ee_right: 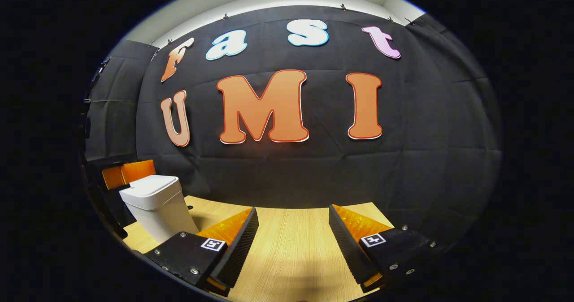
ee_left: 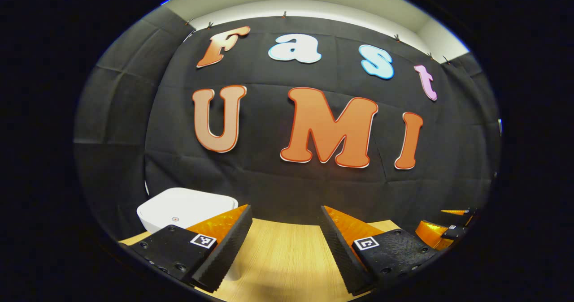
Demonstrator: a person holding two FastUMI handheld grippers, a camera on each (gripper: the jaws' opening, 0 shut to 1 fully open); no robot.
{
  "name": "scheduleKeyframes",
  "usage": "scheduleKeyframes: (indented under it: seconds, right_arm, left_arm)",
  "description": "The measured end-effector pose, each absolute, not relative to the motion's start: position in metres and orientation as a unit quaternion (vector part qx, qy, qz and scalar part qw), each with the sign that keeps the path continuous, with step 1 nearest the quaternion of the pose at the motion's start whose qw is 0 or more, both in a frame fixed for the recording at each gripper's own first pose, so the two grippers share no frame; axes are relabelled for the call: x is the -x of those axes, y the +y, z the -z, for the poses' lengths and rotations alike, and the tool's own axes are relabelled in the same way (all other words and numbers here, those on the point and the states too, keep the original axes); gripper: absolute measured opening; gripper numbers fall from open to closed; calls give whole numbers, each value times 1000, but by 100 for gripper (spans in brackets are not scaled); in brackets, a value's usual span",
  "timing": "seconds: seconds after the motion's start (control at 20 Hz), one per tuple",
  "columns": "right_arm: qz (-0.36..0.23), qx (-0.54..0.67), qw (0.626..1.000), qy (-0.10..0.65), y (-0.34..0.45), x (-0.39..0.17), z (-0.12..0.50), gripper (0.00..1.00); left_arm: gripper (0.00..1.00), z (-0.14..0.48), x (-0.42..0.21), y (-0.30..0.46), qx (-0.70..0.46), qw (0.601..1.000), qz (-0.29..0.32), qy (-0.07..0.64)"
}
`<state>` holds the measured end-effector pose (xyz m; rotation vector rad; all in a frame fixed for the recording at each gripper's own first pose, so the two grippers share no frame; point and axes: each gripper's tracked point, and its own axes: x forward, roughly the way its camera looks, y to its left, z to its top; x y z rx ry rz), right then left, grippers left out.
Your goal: Press the lid of the desktop garbage bin to open it, pick up the crumpled paper on the desktop and throw it into the bin, then pick up the pop can on the desktop and drop it into the bin, and finally close the garbage bin lid.
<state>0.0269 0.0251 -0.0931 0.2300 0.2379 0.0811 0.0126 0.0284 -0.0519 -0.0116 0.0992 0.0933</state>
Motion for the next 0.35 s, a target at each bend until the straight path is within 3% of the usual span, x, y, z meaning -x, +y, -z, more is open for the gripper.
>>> scheduleKeyframes:
  seconds: [0.35]
  right_arm:
    - [-41, -111, 986, 118, 28, -26, 95, 94]
  left_arm:
    - [96, 81, -7, -13, 8, 996, -24, 87]
